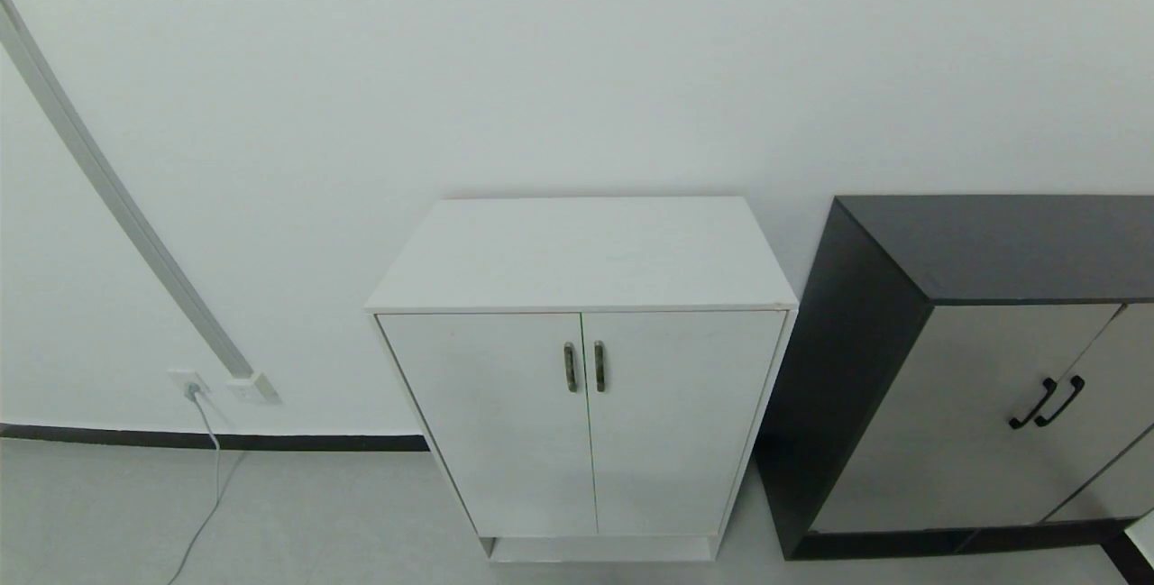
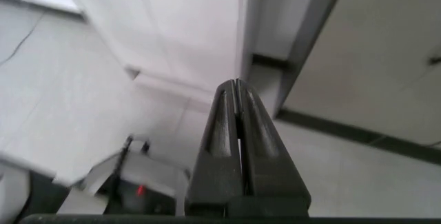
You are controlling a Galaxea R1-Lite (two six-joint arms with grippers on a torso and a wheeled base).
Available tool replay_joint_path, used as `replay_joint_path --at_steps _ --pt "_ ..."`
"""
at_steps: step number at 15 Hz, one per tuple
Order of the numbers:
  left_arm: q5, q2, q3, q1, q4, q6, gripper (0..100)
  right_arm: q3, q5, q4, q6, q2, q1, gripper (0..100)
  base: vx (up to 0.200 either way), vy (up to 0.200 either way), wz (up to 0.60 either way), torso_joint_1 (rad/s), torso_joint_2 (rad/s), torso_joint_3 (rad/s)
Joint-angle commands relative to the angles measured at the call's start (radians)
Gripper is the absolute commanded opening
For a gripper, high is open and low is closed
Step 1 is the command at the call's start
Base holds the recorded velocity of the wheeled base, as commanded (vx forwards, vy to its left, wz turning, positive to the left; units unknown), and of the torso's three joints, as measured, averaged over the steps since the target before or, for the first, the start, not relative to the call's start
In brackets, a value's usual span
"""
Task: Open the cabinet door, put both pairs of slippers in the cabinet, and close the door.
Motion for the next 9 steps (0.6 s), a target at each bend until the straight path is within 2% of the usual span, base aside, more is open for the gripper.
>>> replay_joint_path --at_steps 1,3,9 --pt "0.001 0.001 0.000 0.001 0.000 -0.001 0 0.001 0.008 -0.016 0.009 -0.014 0.006 0 0.000 0.000 0.00 0.000 0.00 0.000" --pt "0.001 0.001 0.000 0.001 0.000 -0.001 0 0.001 0.007 -0.016 0.007 -0.043 -0.015 0 0.000 0.000 0.00 0.000 0.00 0.000" --pt "0.001 0.001 0.000 0.001 0.000 -0.001 0 0.001 0.005 -0.014 0.006 -0.232 -0.199 0 0.000 0.000 0.00 0.000 0.00 0.000"
